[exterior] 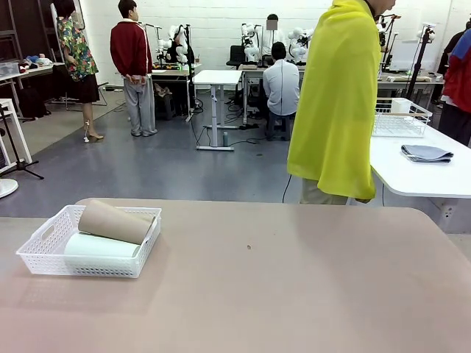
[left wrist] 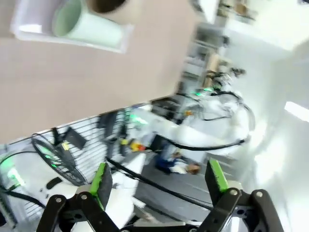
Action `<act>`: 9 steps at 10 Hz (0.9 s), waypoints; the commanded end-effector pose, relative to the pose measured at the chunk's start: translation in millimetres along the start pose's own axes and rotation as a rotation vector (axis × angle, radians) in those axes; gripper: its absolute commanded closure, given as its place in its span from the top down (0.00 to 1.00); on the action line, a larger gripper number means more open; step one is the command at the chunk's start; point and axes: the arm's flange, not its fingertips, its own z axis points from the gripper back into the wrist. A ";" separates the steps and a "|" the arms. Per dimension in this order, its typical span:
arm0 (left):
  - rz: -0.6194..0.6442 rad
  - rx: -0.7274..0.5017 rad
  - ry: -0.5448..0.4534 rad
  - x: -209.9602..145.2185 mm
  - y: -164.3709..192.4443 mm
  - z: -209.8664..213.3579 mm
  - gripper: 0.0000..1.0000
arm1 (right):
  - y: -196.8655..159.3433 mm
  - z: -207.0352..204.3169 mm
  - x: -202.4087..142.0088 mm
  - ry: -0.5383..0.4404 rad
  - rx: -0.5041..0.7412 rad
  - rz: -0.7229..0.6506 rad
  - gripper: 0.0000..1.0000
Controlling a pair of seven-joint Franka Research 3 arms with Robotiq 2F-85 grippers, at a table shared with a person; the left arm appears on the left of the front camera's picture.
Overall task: Clean and organize the cups into the basket.
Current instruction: Move the Organizing basket back to the left side of the table.
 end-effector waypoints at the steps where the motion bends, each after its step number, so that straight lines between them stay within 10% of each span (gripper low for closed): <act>1: -0.020 -0.178 0.021 -2.9 16.4 42.4 1.00 | 0.8 -3.0 -2.0 -0.002 -0.010 0.018 1.00; 6: -0.176 -0.183 0.106 -6.5 47.2 77.0 1.00 | 0.8 -3.0 -2.0 -0.002 -0.010 0.018 1.00; 9: -0.226 -0.070 -0.030 -4.1 52.8 66.9 1.00 | 0.8 -3.0 -2.0 -0.002 -0.010 0.018 1.00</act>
